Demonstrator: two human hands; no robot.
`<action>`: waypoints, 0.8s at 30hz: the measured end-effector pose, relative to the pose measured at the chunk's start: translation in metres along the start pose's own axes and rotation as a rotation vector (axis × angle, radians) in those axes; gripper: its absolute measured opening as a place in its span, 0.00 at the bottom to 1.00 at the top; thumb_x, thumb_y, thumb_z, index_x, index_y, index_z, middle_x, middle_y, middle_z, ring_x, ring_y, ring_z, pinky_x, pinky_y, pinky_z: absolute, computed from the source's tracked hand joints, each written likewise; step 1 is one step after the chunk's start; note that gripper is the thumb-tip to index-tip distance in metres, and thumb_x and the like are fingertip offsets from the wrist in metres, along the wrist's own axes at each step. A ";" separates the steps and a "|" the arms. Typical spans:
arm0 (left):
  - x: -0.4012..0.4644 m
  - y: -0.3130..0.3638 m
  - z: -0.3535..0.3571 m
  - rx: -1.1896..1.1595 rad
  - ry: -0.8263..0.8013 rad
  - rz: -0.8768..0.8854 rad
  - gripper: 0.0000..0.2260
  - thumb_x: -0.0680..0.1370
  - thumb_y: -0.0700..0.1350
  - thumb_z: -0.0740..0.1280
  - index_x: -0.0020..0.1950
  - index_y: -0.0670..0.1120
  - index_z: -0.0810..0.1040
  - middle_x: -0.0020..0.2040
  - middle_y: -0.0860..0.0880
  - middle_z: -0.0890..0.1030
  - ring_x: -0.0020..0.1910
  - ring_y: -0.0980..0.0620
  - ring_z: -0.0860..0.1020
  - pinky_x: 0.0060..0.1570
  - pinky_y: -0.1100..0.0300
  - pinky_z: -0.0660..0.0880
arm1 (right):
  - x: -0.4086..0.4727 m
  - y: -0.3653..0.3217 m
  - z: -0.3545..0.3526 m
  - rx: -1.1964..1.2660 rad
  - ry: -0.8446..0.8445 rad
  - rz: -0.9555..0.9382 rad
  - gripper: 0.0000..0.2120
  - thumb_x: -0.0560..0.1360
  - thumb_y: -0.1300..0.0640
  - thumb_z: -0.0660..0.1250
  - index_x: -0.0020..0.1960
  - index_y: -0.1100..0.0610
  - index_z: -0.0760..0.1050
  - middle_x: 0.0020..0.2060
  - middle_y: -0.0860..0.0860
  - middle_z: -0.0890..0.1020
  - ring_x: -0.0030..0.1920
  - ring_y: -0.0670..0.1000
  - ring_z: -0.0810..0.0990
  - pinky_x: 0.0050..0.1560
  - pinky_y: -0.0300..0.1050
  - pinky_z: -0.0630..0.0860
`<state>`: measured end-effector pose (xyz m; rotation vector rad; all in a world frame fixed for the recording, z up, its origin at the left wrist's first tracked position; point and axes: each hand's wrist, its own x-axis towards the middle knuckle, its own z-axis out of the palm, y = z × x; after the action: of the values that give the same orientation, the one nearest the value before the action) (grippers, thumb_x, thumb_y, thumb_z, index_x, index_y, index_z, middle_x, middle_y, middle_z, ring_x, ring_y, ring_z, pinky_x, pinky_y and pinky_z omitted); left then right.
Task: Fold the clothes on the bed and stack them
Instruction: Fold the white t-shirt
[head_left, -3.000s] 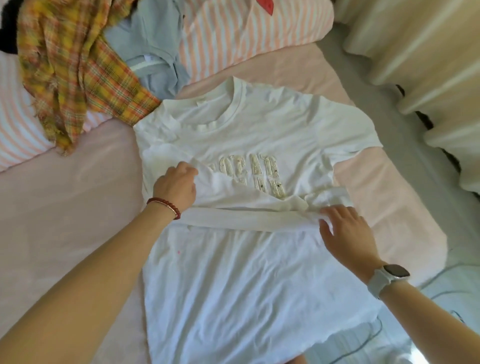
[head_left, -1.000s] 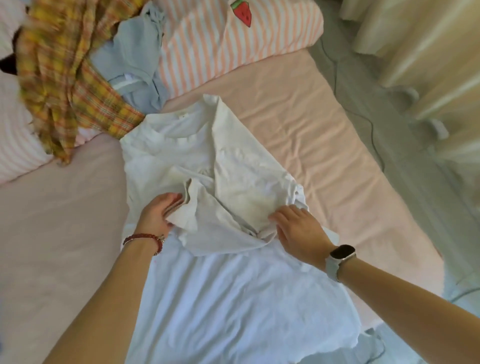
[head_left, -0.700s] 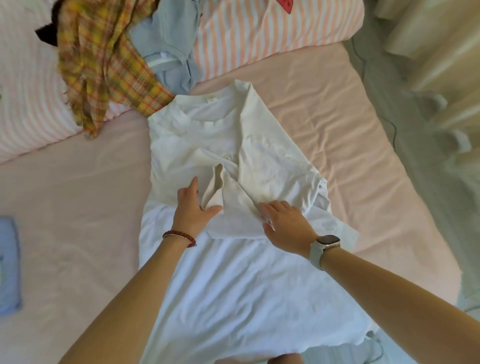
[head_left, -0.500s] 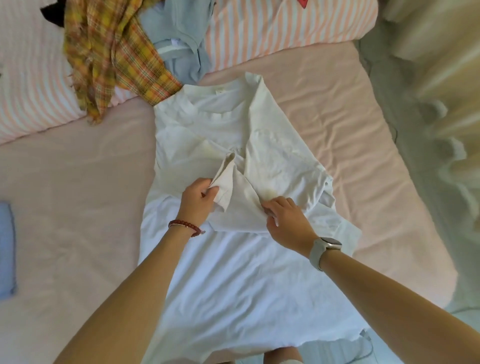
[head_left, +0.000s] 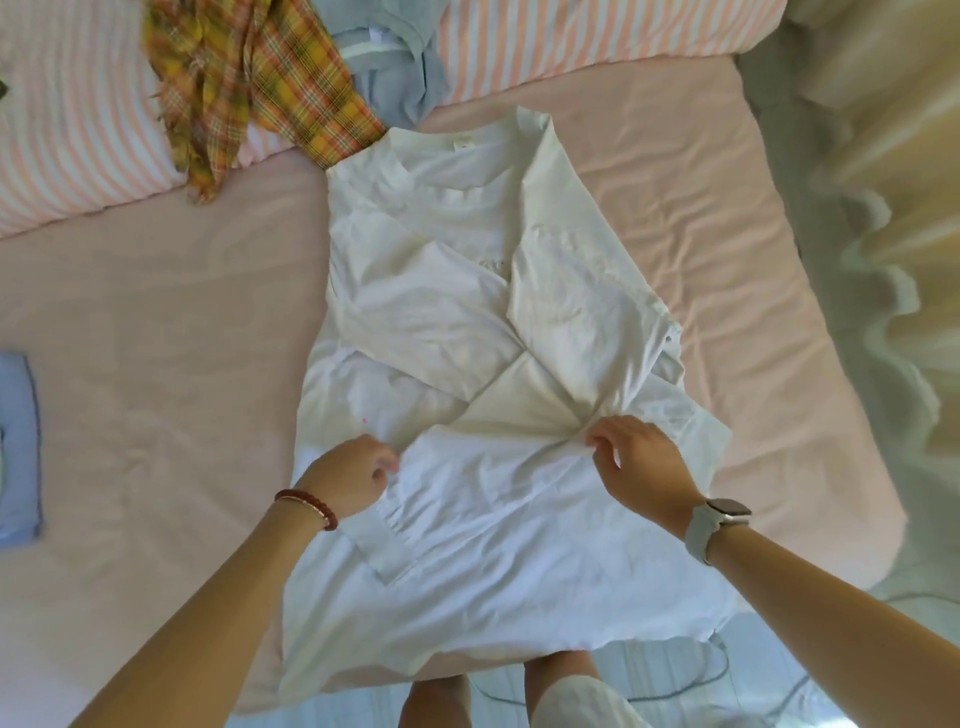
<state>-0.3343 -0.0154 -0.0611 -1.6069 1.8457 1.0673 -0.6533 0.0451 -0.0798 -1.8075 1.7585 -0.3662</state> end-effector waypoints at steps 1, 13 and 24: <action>0.004 0.010 0.004 -0.152 0.154 0.010 0.10 0.78 0.38 0.60 0.57 0.43 0.78 0.57 0.45 0.77 0.57 0.48 0.76 0.55 0.61 0.69 | 0.000 -0.002 -0.003 0.094 0.053 0.169 0.08 0.75 0.59 0.57 0.45 0.57 0.75 0.37 0.49 0.78 0.38 0.50 0.76 0.40 0.44 0.71; 0.005 0.069 0.002 -0.794 0.327 0.098 0.08 0.77 0.44 0.64 0.41 0.49 0.66 0.33 0.50 0.69 0.26 0.60 0.67 0.28 0.70 0.64 | 0.059 -0.022 -0.026 1.188 0.208 0.923 0.09 0.74 0.68 0.56 0.51 0.63 0.72 0.42 0.56 0.75 0.42 0.53 0.76 0.36 0.44 0.79; -0.017 0.016 0.004 -0.711 0.030 -0.211 0.16 0.73 0.56 0.69 0.53 0.45 0.73 0.46 0.51 0.78 0.42 0.55 0.75 0.36 0.63 0.69 | 0.042 -0.039 0.006 1.332 0.051 0.977 0.06 0.78 0.62 0.60 0.54 0.61 0.70 0.48 0.59 0.78 0.44 0.54 0.80 0.46 0.47 0.79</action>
<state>-0.3473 -0.0015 -0.0467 -2.1434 1.3279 1.7198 -0.6147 0.0042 -0.0701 0.0085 1.5187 -0.8488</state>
